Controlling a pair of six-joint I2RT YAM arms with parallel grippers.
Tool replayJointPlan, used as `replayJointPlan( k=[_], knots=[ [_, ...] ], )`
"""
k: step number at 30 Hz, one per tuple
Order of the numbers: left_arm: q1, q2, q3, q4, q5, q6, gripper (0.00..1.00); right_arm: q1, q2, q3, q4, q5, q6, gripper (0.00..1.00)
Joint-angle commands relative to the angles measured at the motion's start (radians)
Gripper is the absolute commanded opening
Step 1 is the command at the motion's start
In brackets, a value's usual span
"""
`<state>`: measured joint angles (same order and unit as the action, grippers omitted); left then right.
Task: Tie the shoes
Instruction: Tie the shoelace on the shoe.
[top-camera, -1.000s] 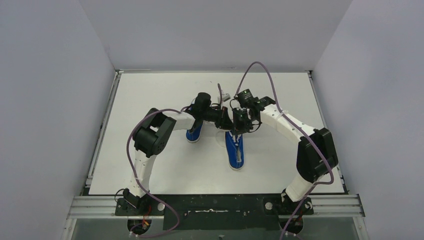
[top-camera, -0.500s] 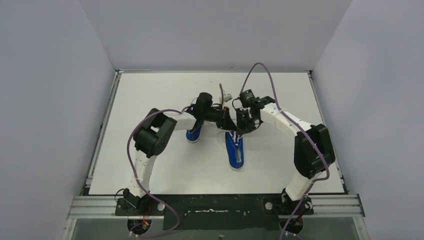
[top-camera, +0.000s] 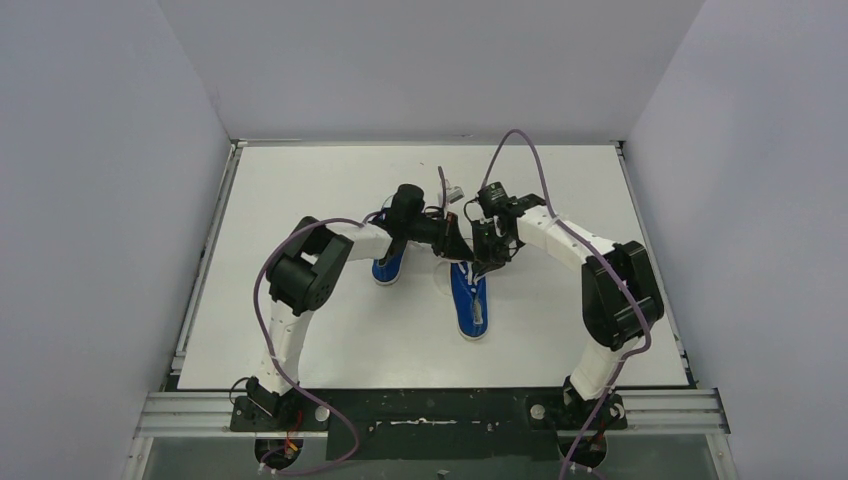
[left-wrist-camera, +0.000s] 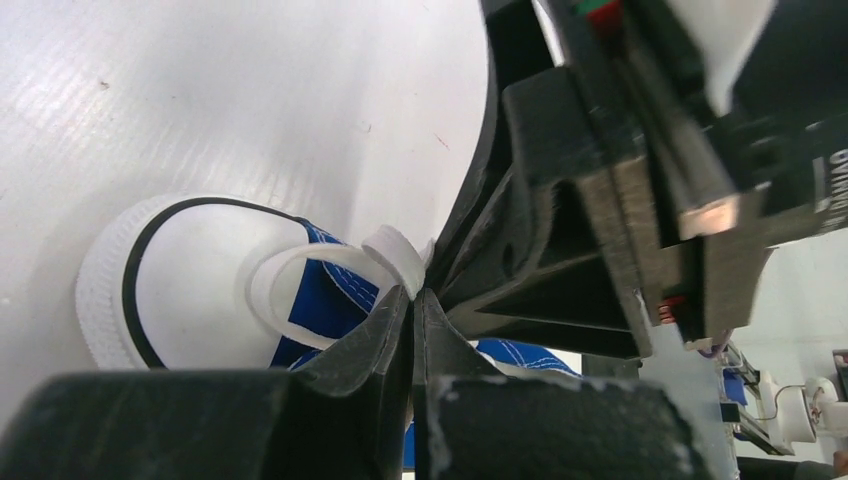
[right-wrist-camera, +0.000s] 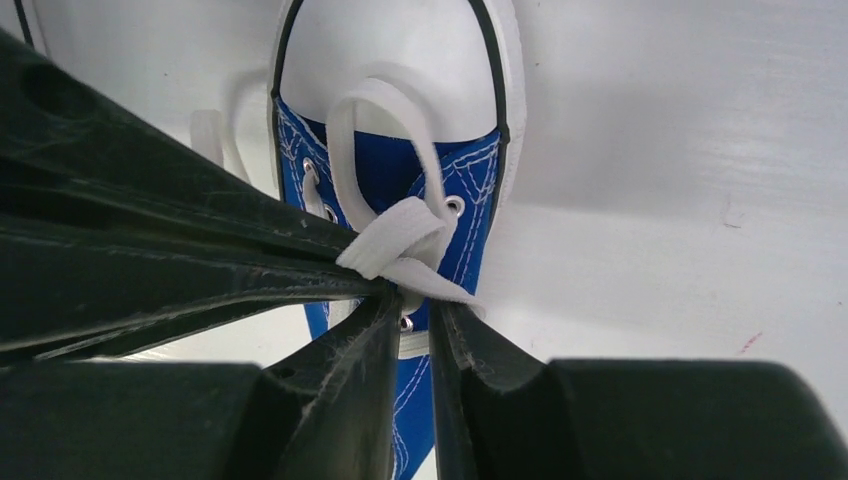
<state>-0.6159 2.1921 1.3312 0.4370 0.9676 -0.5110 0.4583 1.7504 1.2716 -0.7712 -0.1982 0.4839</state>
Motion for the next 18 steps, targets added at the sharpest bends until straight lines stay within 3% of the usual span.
replayJointPlan(
  k=[1,12,15,18],
  knots=[
    [-0.004,-0.011,0.04,0.028,0.038,0.002,0.0,-0.004,0.016,-0.001,0.05,0.019,-0.002,0.2],
    [-0.003,-0.012,0.039,-0.018,0.04,0.04,0.0,0.001,0.031,0.012,0.043,0.069,-0.016,0.16],
    [-0.003,-0.012,0.034,-0.014,0.037,0.036,0.0,0.014,0.045,0.028,0.041,0.086,-0.043,0.0],
    [0.0,-0.014,0.037,-0.03,0.034,0.038,0.0,0.017,-0.008,0.07,-0.053,0.021,-0.059,0.0]
  ],
)
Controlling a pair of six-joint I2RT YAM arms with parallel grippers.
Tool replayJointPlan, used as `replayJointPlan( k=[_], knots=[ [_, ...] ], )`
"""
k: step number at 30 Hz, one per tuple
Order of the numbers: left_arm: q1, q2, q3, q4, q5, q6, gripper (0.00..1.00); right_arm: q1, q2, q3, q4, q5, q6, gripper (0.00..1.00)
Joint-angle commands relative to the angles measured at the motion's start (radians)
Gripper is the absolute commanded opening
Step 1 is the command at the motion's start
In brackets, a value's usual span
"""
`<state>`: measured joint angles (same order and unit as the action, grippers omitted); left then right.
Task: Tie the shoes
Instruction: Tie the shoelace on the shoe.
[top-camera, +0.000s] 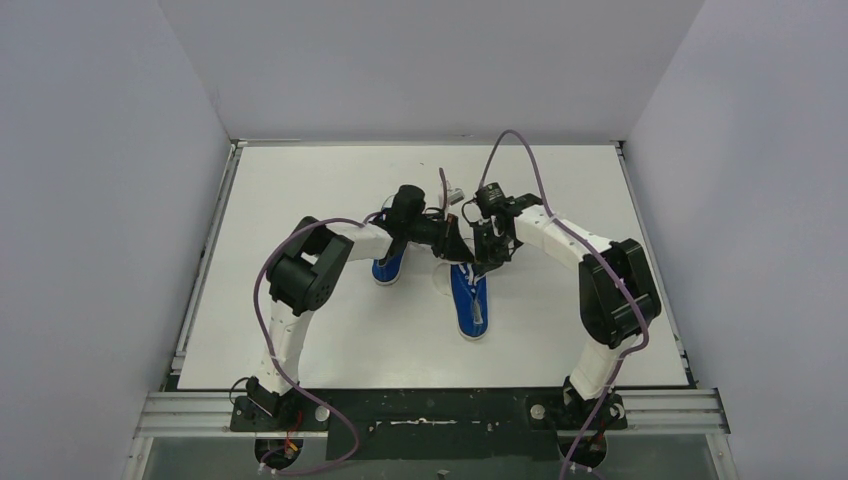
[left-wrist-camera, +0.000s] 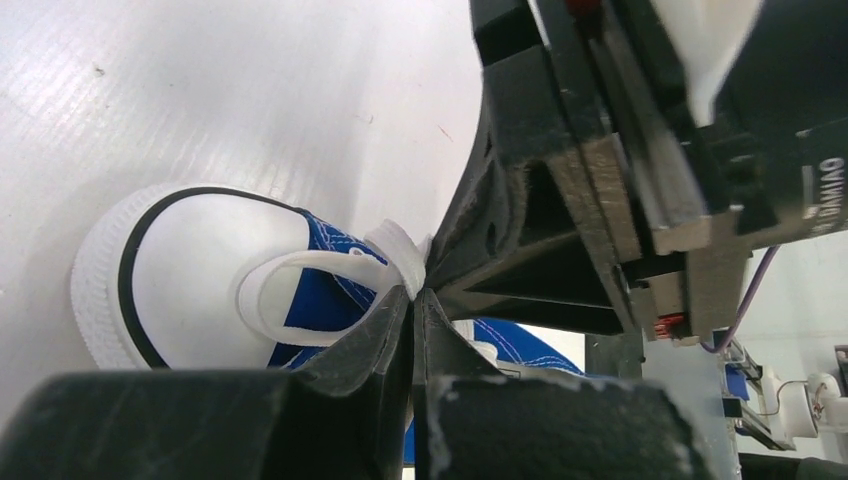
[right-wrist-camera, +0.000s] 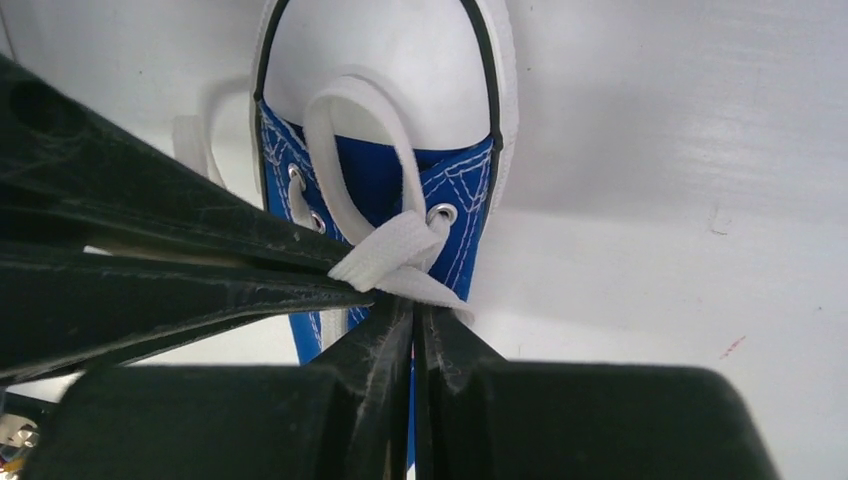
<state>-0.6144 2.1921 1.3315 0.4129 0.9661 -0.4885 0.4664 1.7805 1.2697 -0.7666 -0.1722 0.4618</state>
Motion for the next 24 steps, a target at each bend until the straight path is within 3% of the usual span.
replayJointPlan(
  k=[1,4,6,11,16,17,20,24],
  knots=[
    [0.0,-0.018,0.036,-0.019,0.031,0.023,0.0,0.01,-0.076,0.079,-0.089,-0.044,-0.042,0.0],
    [0.002,-0.022,0.041,-0.064,0.01,0.053,0.0,-0.019,-0.128,0.055,-0.228,-0.247,-0.053,0.0],
    [0.002,-0.021,0.045,-0.092,-0.002,0.068,0.0,-0.03,-0.174,0.028,-0.228,-0.33,-0.067,0.0],
    [0.006,-0.054,0.056,-0.192,-0.039,0.124,0.15,-0.102,-0.261,0.001,-0.183,-0.481,0.0,0.0],
    [0.042,-0.16,0.004,-0.325,-0.063,0.204,0.4,-0.138,-0.269,0.061,-0.4,-0.371,-0.125,0.0],
    [0.052,-0.203,-0.02,-0.355,-0.079,0.236,0.49,-0.143,-0.27,0.067,-0.442,-0.329,-0.155,0.0],
    [0.078,-0.262,-0.047,-0.544,-0.133,0.359,0.68,-0.169,-0.286,0.068,-0.52,-0.274,-0.209,0.0],
    [0.084,-0.229,-0.041,-0.652,-0.16,0.462,0.77,-0.179,-0.319,0.06,-0.548,-0.227,-0.223,0.0]
  ],
)
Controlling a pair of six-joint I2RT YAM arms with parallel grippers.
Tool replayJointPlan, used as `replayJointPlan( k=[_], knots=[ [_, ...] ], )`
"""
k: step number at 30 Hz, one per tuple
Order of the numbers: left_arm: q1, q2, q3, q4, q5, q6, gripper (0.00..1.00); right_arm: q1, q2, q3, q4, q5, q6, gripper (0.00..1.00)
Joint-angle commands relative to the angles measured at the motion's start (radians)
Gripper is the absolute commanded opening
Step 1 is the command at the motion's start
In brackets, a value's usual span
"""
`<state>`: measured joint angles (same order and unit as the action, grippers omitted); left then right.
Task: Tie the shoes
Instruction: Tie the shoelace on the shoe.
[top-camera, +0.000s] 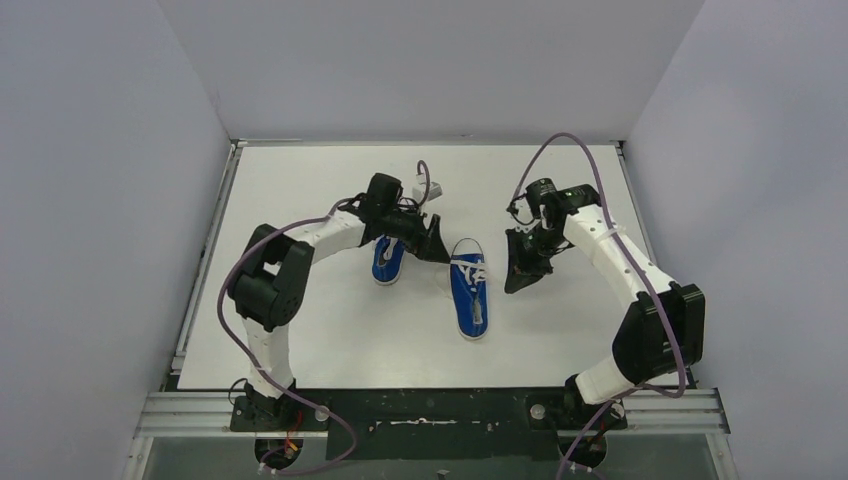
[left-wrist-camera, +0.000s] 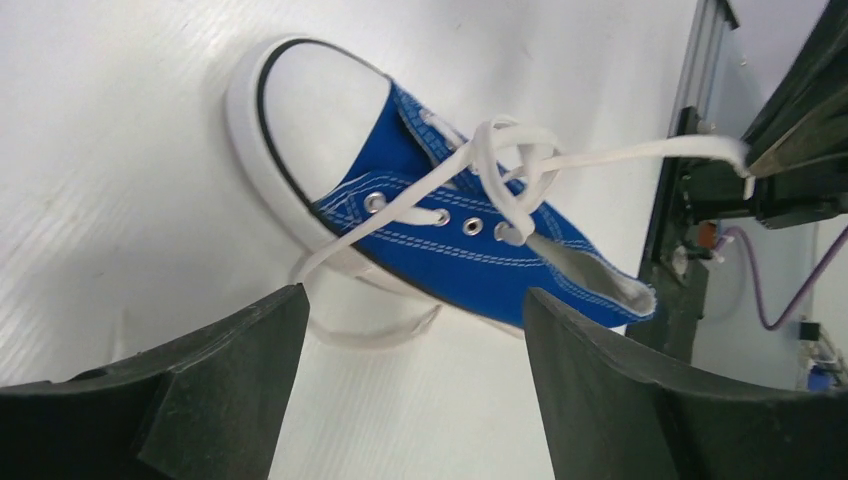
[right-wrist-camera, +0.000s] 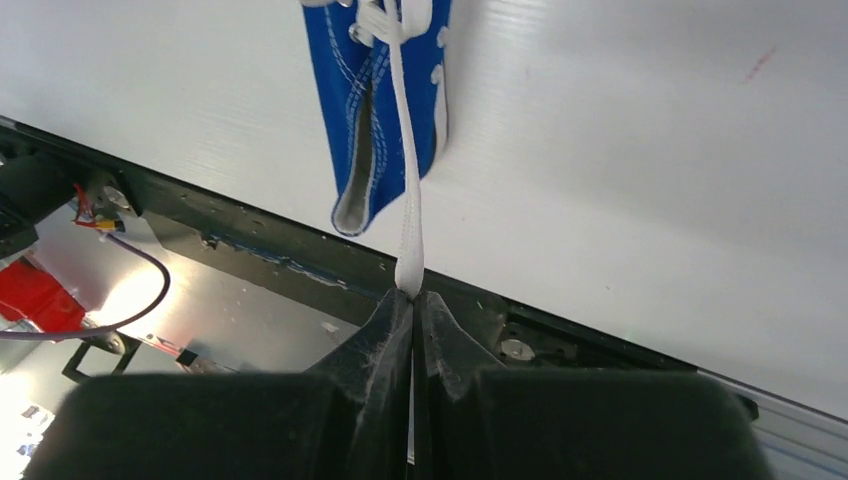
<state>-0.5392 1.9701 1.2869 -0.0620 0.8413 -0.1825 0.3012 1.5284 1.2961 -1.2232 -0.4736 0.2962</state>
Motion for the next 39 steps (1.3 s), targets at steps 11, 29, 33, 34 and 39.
replayJointPlan(
  k=[11,29,33,34,39],
  knots=[
    [-0.068,0.115,0.064,-0.225,-0.262,0.293,0.75,-0.019,-0.096,0.02,-0.008,0.055,-0.024,0.0],
    [-0.209,-0.154,-0.017,-0.533,-0.936,0.192,0.0,-0.078,-0.239,-0.039,-0.074,0.774,0.302,0.0],
    [-0.18,-0.267,-0.094,-0.611,-0.842,0.073,0.0,-0.245,-0.166,-0.057,0.018,0.812,0.298,0.0],
    [-0.169,-0.281,-0.102,-0.647,-0.841,0.046,0.0,-0.268,-0.14,-0.061,0.037,0.825,0.308,0.0],
    [-0.098,-0.314,-0.176,-0.689,-0.753,0.045,0.0,-0.31,-0.028,-0.114,0.145,0.909,0.344,0.0]
  ],
)
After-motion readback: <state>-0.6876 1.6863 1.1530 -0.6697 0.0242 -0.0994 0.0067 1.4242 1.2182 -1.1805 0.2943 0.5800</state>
